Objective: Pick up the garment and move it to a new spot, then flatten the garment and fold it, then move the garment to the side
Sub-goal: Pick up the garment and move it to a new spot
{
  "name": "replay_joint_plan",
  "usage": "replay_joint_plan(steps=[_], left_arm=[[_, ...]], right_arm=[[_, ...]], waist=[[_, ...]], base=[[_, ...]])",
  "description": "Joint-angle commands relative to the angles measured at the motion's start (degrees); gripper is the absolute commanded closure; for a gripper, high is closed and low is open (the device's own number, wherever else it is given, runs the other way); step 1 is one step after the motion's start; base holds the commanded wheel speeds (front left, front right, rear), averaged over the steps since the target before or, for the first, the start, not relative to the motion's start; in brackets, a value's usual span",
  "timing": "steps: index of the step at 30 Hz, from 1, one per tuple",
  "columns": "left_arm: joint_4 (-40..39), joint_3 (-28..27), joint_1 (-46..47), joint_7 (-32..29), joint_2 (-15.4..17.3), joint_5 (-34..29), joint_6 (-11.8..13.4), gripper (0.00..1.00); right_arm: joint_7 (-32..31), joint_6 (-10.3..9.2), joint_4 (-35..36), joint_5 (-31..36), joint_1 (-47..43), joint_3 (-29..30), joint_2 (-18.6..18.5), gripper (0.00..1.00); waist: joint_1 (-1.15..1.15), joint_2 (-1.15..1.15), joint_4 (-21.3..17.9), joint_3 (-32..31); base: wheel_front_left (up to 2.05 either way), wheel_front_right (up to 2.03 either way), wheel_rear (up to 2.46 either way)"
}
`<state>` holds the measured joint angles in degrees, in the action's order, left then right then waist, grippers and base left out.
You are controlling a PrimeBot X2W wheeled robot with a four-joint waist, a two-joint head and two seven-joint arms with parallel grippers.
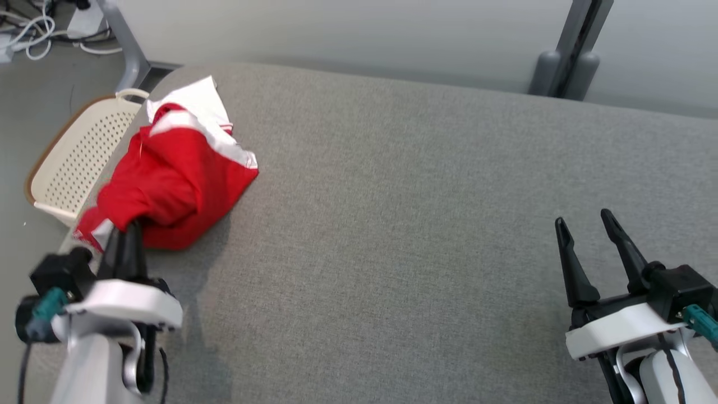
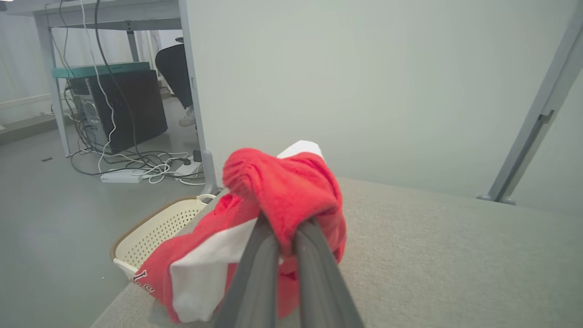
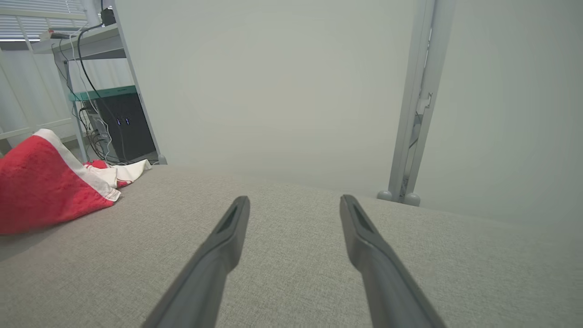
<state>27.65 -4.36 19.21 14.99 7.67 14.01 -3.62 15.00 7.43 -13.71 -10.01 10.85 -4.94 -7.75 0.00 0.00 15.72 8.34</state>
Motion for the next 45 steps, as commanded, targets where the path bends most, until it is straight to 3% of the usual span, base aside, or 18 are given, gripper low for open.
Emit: replay_joint_plan(steps=[1,9,17,24,32,39,45], left_arm=[[-2.69,0.38,-2.98,0.27,-0.54,-0.38,0.66,1.0],[-14.55,3.75,-13.75,-3.53,-2.71,-0.64,2.17,1.0],[-19.38,10.47,-12.87,-8.08,-3.73,-1.02,0.27,1.0],[-16.09,20.14,-5.89,-9.48,-4.3,-1.79,-2.31,1.0],[-7.88,30.62,4.26,-10.26,-4.6,-0.65,-3.35,1.0],[0.01,37.65,8.87,-11.16,-4.6,2.85,-3.6,1.0],[5.36,42.94,11.24,-10.65,-4.62,6.56,-3.75,1.0]], right_arm=[[0.26,0.11,0.03,0.0,-1.05,0.24,0.19,0.0],[0.25,0.11,-0.23,-0.33,-3.64,0.59,1.84,0.0],[0.25,0.11,0.38,-0.44,-2.58,-0.28,2.19,0.0],[0.26,0.11,0.92,-1.16,-0.75,0.0,2.11,0.0],[0.25,0.11,1.17,-2.23,1.43,-0.14,3.29,0.0],[0.25,0.11,1.2,-3.29,2.73,-0.37,4.13,0.0],[0.25,0.11,1.19,-3.66,3.05,0.03,4.57,0.0]], waist=[[0.0,0.0,-1.01,-2.42],[0.0,0.0,-4.53,-6.25],[0.0,0.0,-12.38,-4.65],[0.0,0.0,-21.12,-0.73],[0.0,0.0,-30.46,4.47],[0.0,0.0,-35.11,7.73],[0.0,0.0,-35.9,8.8]], base=[[0.0,0.0,0.0],[0.0,0.0,0.0],[0.0,0.0,0.0],[0.0,0.0,0.0],[0.0,0.0,0.0],[0.0,0.0,0.0],[0.0,0.0,0.0]])
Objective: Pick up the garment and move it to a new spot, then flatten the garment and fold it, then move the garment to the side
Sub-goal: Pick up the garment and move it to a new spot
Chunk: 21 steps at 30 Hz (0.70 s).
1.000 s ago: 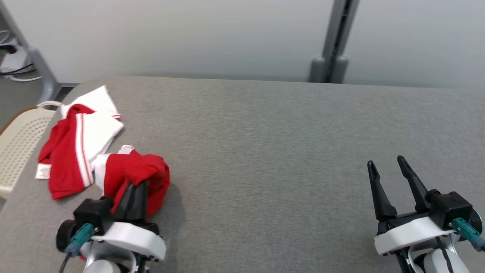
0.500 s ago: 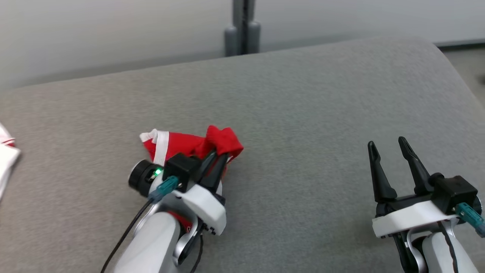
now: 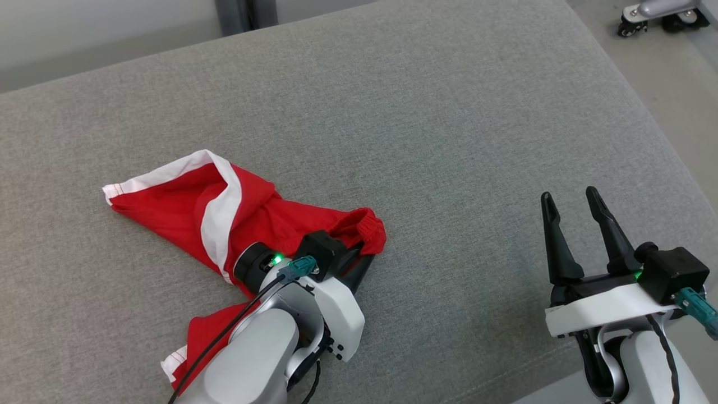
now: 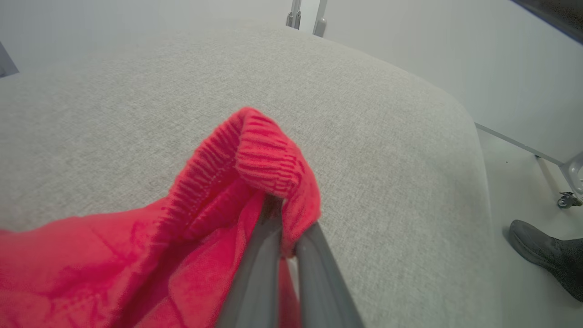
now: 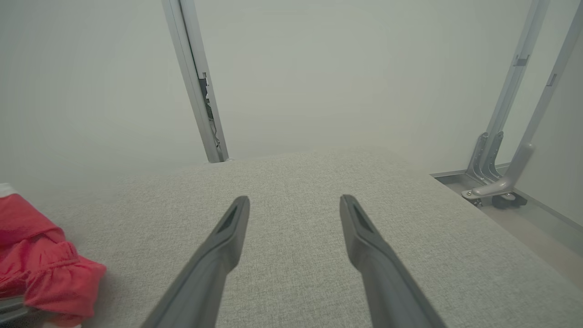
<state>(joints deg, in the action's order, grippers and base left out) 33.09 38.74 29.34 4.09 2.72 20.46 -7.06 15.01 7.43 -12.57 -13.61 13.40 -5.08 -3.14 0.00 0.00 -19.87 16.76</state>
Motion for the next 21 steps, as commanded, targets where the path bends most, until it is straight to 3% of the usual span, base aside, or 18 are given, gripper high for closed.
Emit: replay_joint_plan(steps=[1,2,3,13,21], left_arm=[[0.39,0.42,1.25,0.5,0.34,0.56,-0.27,0.92],[0.78,1.02,1.18,0.64,0.35,1.42,-0.14,0.06],[0.85,1.59,1.28,1.07,0.32,2.17,-0.07,0.0],[-0.58,3.5,0.58,5.78,0.36,5.27,2.45,0.0],[-4.02,-3.62,-2.25,9.94,2.62,8.28,7.42,0.0]], right_arm=[[0.24,0.11,0.05,-0.02,0.5,0.36,0.0,0.0],[0.24,0.11,0.05,0.08,0.49,0.43,0.06,0.0],[0.24,0.11,0.01,0.21,0.4,0.5,0.08,0.0],[0.23,0.11,0.15,1.18,-0.23,1.14,0.08,0.0],[0.19,0.11,-0.02,2.19,-0.7,2.33,-0.56,0.0]], waist=[[0.0,0.0,-0.05,0.31],[0.0,0.0,0.32,0.16],[0.0,0.0,0.79,-0.07],[0.0,0.0,7.78,-2.4],[0.0,0.0,13.63,-3.75]], base=[[0.0,0.0,0.0],[0.0,0.0,0.0],[0.0,0.0,0.0],[0.0,0.0,0.0],[0.0,0.0,0.0]])
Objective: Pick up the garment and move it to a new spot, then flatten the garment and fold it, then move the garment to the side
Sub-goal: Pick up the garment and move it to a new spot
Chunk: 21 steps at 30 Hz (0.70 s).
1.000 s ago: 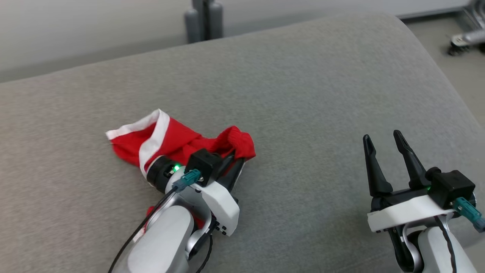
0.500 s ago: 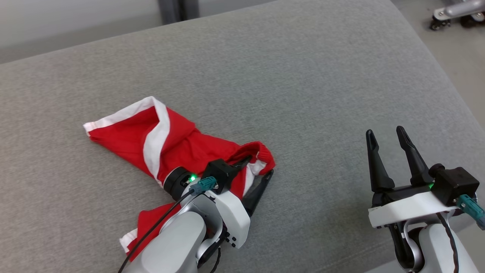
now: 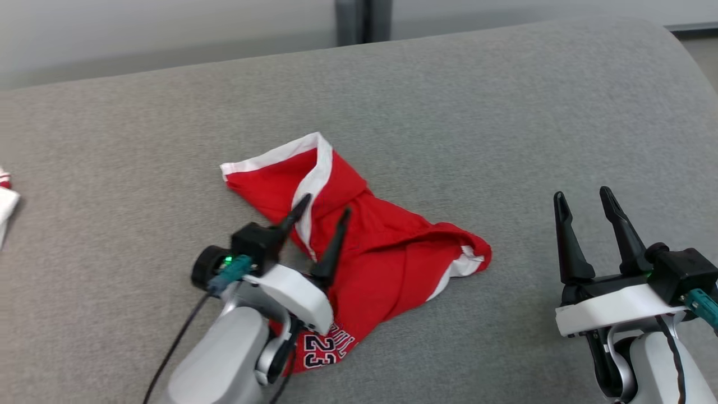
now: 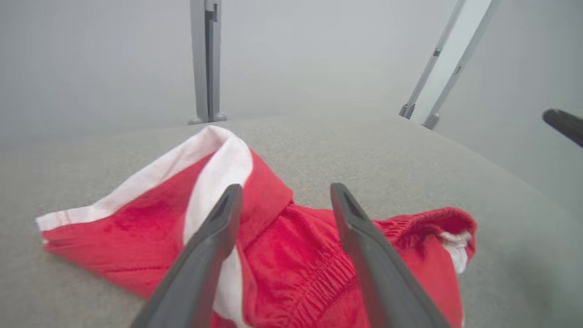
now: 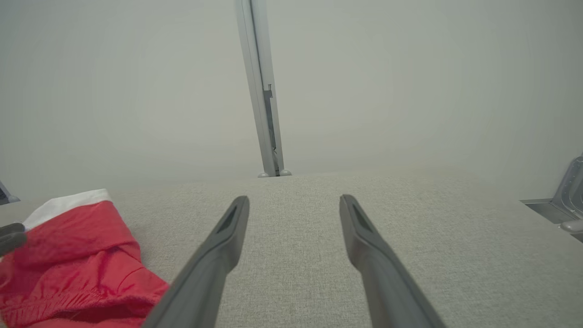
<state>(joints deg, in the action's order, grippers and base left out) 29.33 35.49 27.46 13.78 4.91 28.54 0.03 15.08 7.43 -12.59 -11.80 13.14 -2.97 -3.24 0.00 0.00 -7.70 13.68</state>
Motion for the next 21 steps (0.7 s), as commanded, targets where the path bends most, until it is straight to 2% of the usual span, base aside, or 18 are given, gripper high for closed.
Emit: replay_joint_plan(steps=[1,6,11,14,21], left_arm=[[-0.83,-1.63,-0.83,0.56,0.99,0.58,1.06,0.0],[-4.2,-9.2,-3.93,1.41,3.32,2.26,3.98,0.0],[-9.43,-16.77,-8.32,1.45,4.78,0.73,5.76,0.0],[-11.05,-19.36,-10.09,1.46,5.0,-0.04,5.67,0.0],[-15.26,-24.85,-15.78,1.47,5.08,-4.77,3.49,0.0]], right_arm=[[0.12,0.11,-0.13,0.4,-0.58,0.37,-0.64,0.0],[0.11,0.11,-0.35,0.86,-1.15,1.12,-1.16,0.0],[0.1,0.11,-0.54,1.1,-1.89,1.66,-1.61,0.0],[0.1,0.11,-0.65,1.18,-2.14,1.6,-1.76,0.0],[0.1,0.11,-1.33,1.08,-3.64,1.01,-2.26,0.0]], waist=[[0.0,0.0,2.07,-0.87],[0.0,0.0,4.69,-2.04],[0.0,0.0,6.77,-3.34],[0.0,0.0,7.37,-3.9],[0.0,0.0,8.3,-6.63]], base=[[0.0,0.0,0.0],[0.0,0.0,0.0],[0.0,0.0,0.0],[0.0,0.0,0.0],[0.0,0.0,0.0]])
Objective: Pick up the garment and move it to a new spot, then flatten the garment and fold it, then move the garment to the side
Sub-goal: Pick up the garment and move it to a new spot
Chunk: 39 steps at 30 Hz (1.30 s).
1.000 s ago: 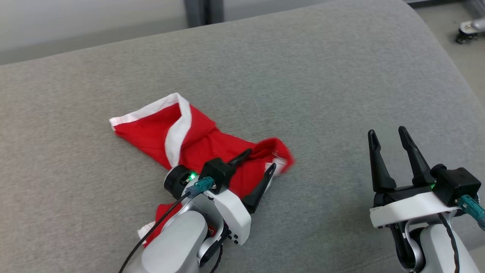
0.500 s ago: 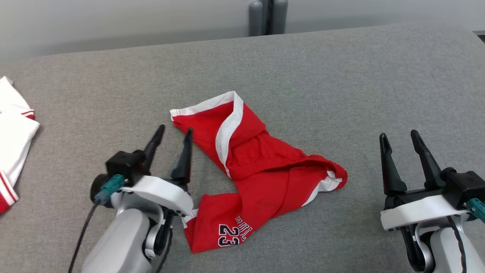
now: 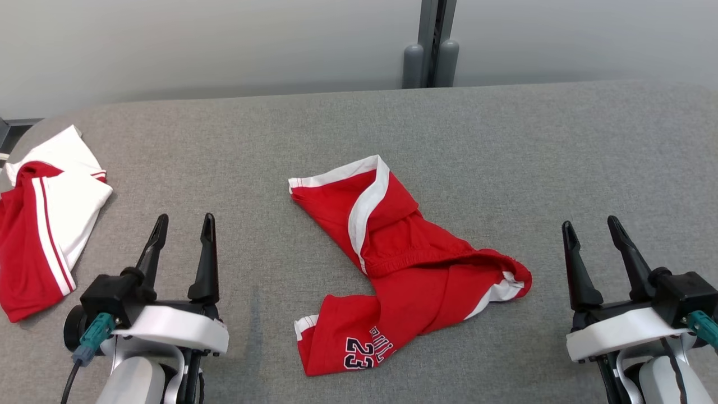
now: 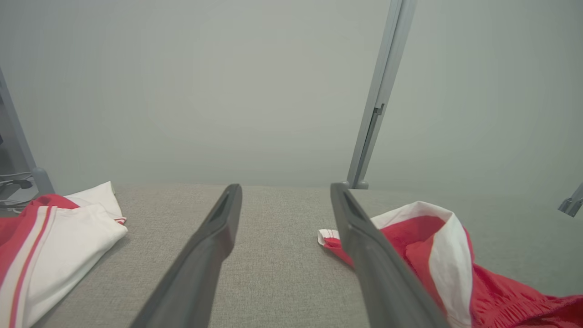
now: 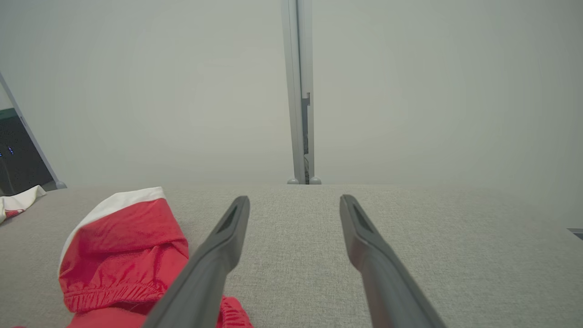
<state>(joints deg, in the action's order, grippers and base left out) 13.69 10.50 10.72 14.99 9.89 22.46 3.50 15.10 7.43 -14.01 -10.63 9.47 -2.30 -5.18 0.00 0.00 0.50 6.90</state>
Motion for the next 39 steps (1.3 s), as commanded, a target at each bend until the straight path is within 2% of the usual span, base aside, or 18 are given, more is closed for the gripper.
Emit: replay_joint_plan(steps=[1,11,20,39], left_arm=[[-0.34,-0.51,-0.65,0.27,0.23,-0.58,-0.23,0.0],[-0.26,-1.47,-7.06,0.27,1.11,-5.91,-0.03,0.0],[0.41,-2.2,-10.12,0.27,0.79,-5.35,-0.86,0.0],[1.85,-2.53,-8.61,0.28,0.45,-4.84,-1.71,0.0]], right_arm=[[0.08,0.11,-0.21,-0.19,-0.62,-0.04,-0.33,0.0],[0.08,0.11,-0.97,0.15,-4.36,-1.24,-0.73,0.0],[0.08,0.11,-0.62,0.42,-6.9,-0.51,-0.81,0.0],[0.08,0.11,-0.68,0.48,-7.14,-0.37,-0.29,0.0]], waist=[[0.0,0.0,-0.01,-0.95],[0.0,0.0,-0.98,-5.58],[0.0,0.0,-1.11,-7.49],[0.0,0.0,-0.61,-7.18]], base=[[0.0,0.0,0.0],[0.0,0.0,0.0],[0.0,0.0,0.0],[0.0,0.0,0.0]])
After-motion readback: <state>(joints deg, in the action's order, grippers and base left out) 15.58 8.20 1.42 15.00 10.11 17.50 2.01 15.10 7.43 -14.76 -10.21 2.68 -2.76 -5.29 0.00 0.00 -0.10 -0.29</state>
